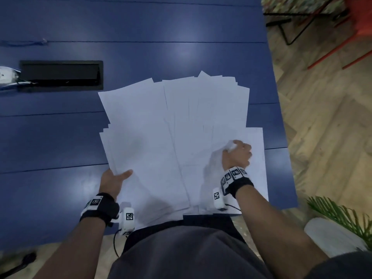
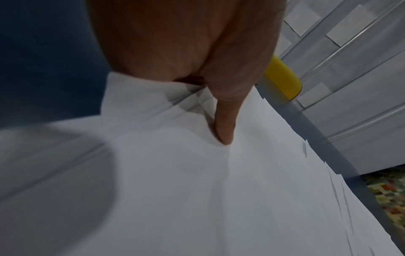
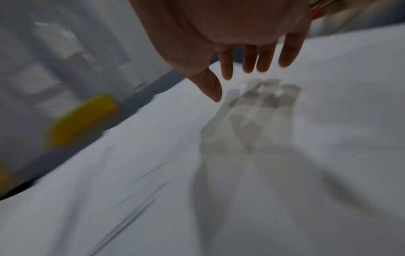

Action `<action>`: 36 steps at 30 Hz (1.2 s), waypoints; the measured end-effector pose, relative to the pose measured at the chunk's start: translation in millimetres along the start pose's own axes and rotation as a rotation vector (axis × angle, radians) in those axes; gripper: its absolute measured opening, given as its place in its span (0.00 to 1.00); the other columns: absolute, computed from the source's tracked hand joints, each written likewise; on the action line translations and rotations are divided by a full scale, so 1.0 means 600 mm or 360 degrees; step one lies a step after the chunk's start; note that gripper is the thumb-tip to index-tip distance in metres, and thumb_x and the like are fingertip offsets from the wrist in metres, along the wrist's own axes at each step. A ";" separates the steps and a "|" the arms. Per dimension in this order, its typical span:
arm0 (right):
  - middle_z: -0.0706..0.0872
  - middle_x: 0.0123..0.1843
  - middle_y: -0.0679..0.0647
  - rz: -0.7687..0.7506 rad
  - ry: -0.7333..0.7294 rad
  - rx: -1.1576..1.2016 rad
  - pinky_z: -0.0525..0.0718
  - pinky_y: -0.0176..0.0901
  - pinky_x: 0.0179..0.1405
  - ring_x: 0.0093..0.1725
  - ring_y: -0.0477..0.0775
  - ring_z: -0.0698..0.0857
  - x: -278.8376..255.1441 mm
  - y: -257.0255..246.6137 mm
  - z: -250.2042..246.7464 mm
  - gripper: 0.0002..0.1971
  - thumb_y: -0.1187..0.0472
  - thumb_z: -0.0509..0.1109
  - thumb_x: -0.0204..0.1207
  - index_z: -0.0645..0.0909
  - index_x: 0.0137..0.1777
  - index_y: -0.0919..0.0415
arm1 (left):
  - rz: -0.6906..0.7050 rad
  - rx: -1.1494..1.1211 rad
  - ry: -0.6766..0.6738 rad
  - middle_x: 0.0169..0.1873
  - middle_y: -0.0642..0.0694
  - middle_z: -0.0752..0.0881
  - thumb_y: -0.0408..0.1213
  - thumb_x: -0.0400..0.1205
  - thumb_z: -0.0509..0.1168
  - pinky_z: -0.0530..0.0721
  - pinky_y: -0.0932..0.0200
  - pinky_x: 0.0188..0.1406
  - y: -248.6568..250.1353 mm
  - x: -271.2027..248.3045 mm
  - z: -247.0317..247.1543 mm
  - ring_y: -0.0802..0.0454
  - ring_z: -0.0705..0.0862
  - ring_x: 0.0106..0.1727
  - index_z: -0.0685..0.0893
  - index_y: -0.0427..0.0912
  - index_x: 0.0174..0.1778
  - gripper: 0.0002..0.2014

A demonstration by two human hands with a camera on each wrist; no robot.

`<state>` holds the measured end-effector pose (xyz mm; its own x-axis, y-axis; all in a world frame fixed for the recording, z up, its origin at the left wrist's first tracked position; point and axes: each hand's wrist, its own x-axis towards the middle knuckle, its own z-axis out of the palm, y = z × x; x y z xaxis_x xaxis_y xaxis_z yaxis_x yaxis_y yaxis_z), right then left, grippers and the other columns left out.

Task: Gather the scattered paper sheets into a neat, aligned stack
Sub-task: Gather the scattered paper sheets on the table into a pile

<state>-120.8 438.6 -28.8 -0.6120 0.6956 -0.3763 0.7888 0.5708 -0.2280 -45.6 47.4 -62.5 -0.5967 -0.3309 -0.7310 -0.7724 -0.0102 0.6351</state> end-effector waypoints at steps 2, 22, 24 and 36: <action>0.70 0.76 0.60 0.0442 0.0094 -0.0089 0.78 0.62 0.68 0.74 0.66 0.73 0.054 0.061 -0.043 0.30 0.52 0.77 0.74 0.75 0.75 0.57 | 0.0008 0.0009 0.0000 0.57 0.42 0.93 0.33 0.80 0.82 0.84 0.34 0.74 -0.001 -0.001 0.002 0.33 0.90 0.63 0.89 0.36 0.69 0.22; 0.89 0.59 0.61 0.0208 -0.0263 0.0048 0.83 0.51 0.54 0.62 0.67 0.87 0.097 0.174 -0.090 0.20 0.58 0.80 0.74 0.83 0.63 0.64 | -0.0058 -0.0007 -0.0021 0.54 0.36 0.93 0.34 0.80 0.82 0.87 0.46 0.59 0.016 -0.013 0.005 0.34 0.91 0.55 0.89 0.34 0.62 0.17; 0.89 0.54 0.59 0.0182 -0.0297 0.0078 0.84 0.51 0.56 0.61 0.67 0.87 0.097 0.183 -0.095 0.17 0.57 0.79 0.75 0.84 0.61 0.65 | -0.0054 -0.0015 -0.0021 0.54 0.36 0.93 0.34 0.80 0.82 0.87 0.45 0.59 0.015 -0.012 0.005 0.34 0.91 0.56 0.89 0.35 0.62 0.16; 0.88 0.53 0.62 -0.0054 -0.0266 -0.0104 0.79 0.48 0.49 0.48 0.61 0.82 0.092 0.188 -0.162 0.10 0.64 0.70 0.80 0.83 0.59 0.65 | -0.0043 0.0023 -0.0026 0.55 0.37 0.94 0.35 0.80 0.82 0.88 0.40 0.63 0.011 -0.011 0.001 0.33 0.92 0.56 0.89 0.35 0.65 0.19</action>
<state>-71.1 583.6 11.9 -0.6159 0.5963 -0.5149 0.7593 0.6236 -0.1860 -47.0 50.1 -53.2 -0.5792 -0.3154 -0.7517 -0.7911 -0.0053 0.6117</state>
